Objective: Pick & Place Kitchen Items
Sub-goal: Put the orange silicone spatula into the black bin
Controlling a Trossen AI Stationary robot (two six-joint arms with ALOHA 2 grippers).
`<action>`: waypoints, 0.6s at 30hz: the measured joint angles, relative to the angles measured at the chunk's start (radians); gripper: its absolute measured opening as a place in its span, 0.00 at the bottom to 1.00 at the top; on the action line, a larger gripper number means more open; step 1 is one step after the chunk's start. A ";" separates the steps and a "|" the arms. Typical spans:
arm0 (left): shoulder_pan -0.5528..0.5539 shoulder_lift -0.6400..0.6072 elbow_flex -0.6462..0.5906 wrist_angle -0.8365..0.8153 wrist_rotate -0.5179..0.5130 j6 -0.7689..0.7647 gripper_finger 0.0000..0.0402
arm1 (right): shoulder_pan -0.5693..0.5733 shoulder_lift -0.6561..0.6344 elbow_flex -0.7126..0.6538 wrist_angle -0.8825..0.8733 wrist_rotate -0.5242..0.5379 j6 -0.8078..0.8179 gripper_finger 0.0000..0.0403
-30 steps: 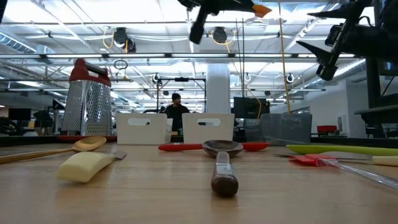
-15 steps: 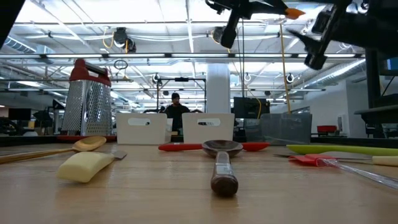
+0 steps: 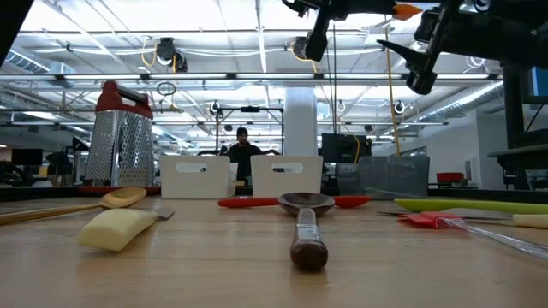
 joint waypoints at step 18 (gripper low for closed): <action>-0.018 0.000 0.000 -0.012 -0.023 0.011 0.00 | 0.012 0.096 0.104 0.015 0.016 -0.072 0.16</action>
